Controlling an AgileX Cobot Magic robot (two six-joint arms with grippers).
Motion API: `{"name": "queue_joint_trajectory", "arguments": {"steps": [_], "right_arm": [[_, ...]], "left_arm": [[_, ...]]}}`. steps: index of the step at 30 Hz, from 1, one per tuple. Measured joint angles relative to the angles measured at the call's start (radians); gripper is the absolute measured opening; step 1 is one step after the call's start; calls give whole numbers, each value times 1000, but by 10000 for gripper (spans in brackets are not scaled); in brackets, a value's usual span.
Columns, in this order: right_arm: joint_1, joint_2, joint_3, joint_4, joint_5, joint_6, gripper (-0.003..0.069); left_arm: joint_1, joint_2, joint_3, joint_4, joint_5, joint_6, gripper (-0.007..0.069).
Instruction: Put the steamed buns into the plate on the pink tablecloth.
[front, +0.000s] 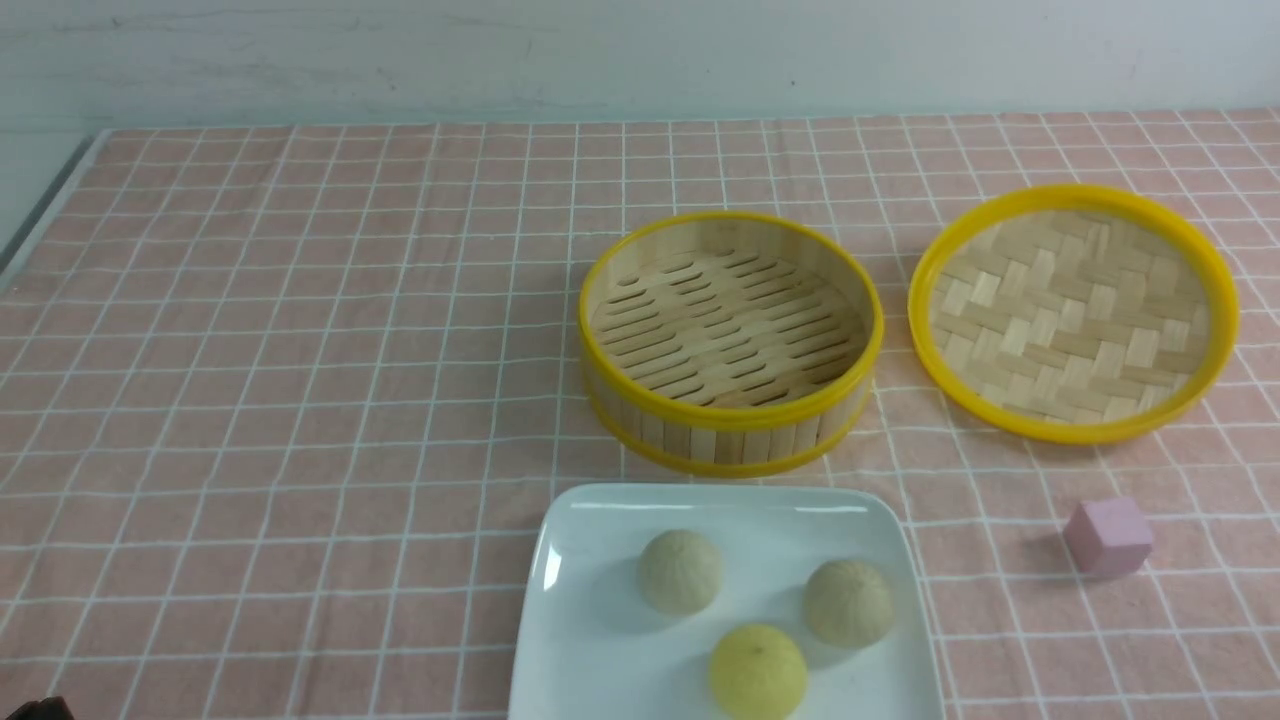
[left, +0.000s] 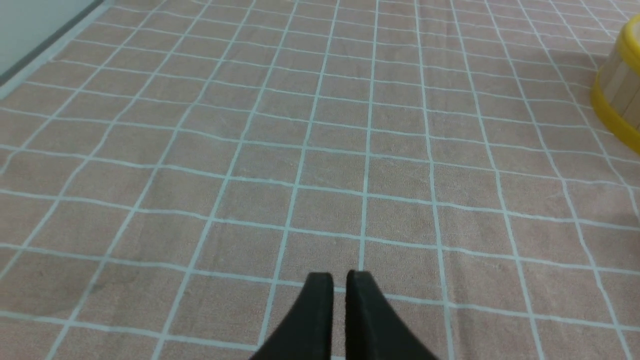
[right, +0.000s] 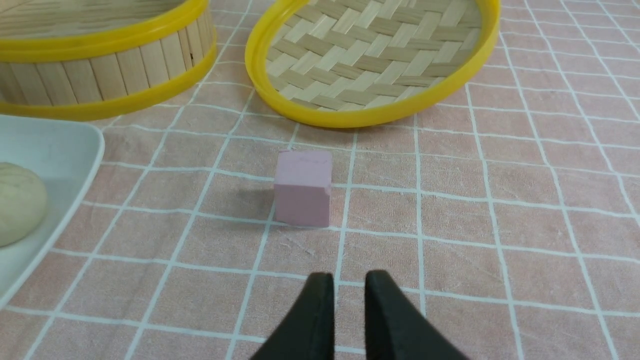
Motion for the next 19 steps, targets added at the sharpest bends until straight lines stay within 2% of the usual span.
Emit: {"name": "queue_joint_trajectory", "arguments": {"steps": [19], "right_arm": [[0,0,0,0,0,0,143]], "left_arm": [[0,0,0,7,0,0,88]]}}
